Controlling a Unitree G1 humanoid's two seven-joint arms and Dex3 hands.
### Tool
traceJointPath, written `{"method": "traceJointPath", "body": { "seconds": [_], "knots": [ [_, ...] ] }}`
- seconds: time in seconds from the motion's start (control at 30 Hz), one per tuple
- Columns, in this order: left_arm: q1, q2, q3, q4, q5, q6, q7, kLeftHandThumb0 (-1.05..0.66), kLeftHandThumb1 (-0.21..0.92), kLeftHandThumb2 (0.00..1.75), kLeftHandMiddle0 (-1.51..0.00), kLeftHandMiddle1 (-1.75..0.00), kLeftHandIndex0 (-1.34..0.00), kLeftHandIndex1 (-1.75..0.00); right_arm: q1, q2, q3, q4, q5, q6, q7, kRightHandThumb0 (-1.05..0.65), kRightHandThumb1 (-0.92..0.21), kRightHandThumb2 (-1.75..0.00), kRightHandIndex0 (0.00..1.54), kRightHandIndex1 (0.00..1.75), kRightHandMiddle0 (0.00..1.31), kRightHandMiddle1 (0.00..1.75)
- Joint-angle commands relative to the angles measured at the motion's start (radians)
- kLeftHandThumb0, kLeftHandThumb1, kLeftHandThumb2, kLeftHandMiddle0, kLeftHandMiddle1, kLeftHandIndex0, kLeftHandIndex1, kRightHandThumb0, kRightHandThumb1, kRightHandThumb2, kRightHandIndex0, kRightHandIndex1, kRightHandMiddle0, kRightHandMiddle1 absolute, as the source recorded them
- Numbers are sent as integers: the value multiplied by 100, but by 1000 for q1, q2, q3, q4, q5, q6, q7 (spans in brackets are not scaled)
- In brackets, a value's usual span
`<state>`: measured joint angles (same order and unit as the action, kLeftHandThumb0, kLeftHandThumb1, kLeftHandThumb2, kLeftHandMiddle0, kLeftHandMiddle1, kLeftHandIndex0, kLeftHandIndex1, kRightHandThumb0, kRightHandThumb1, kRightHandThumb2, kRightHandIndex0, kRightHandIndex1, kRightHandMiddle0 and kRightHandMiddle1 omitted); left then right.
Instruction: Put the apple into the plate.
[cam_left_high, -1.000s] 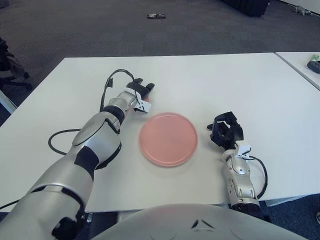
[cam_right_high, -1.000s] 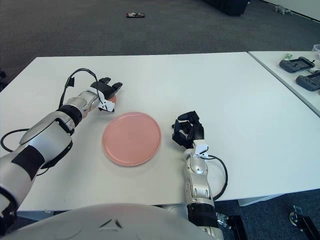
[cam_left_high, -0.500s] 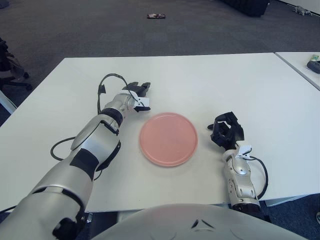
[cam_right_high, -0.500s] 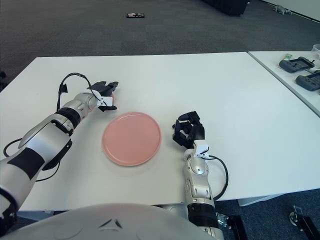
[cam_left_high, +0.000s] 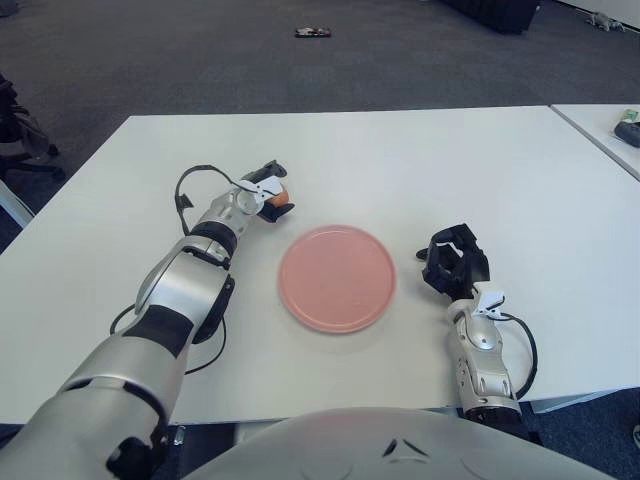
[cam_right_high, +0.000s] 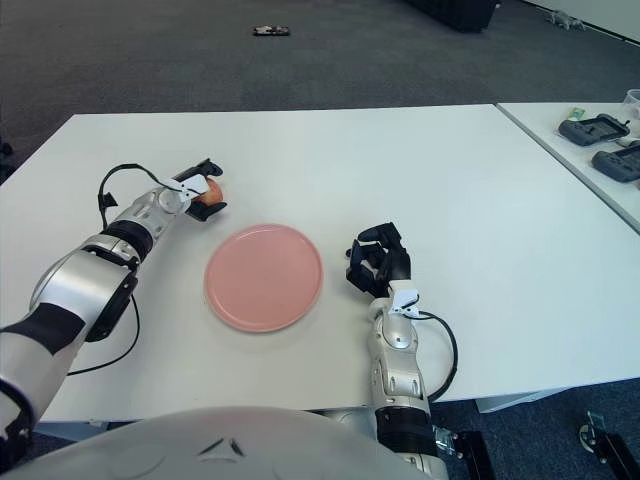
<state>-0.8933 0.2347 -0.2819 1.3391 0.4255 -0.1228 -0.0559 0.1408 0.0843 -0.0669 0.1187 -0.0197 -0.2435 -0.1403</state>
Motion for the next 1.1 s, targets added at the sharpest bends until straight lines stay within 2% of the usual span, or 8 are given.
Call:
{"method": "traceJointPath", "body": {
  "seconds": [0.0,0.1,0.17,0.3,0.37,0.6,0.83,1.07],
  "knots": [
    [50,-15,23,20,-22,17,-48,-50,36,122,-52,-171,-43,-172,-1,-5,-3,-5,1,3,-1,-42,-51,-108,66,131,45,175],
    [51,-16,42,18,-39,16,-54,-48,35,125,-76,-174,-54,-174,-2,-7,-4,-6,-1,5,-1,-42,-51,-108,66,131,45,175],
    [53,-16,54,17,-48,15,-57,-47,34,127,-86,-174,-56,-174,-2,-7,-4,-7,-3,6,-3,-42,-51,-108,66,131,45,175],
    [69,-10,124,18,-113,27,-93,-49,28,136,-107,-175,-63,-175,-1,-8,-4,-9,-12,4,-9,-42,-51,-108,66,132,45,175],
    [69,-14,147,19,-133,40,-100,-50,26,138,-113,-175,-65,-175,-1,-8,-4,-10,-14,4,-9,-42,-51,-109,66,131,46,175],
    [69,-23,222,16,-205,72,-128,-51,22,144,-125,-175,-68,-175,-2,-8,-5,-14,-15,16,-15,-42,-51,-109,66,132,46,175],
    [63,-31,273,13,-249,92,-141,-53,18,149,-130,-175,-72,-175,-4,-10,-4,-13,-28,20,-28,-42,-51,-109,66,132,46,175],
    [61,-31,265,11,-229,100,-115,-55,13,155,-133,-175,-76,-175,-8,-9,-7,-5,-29,12,-30,-42,-51,-109,66,131,45,175]
  ]
}}
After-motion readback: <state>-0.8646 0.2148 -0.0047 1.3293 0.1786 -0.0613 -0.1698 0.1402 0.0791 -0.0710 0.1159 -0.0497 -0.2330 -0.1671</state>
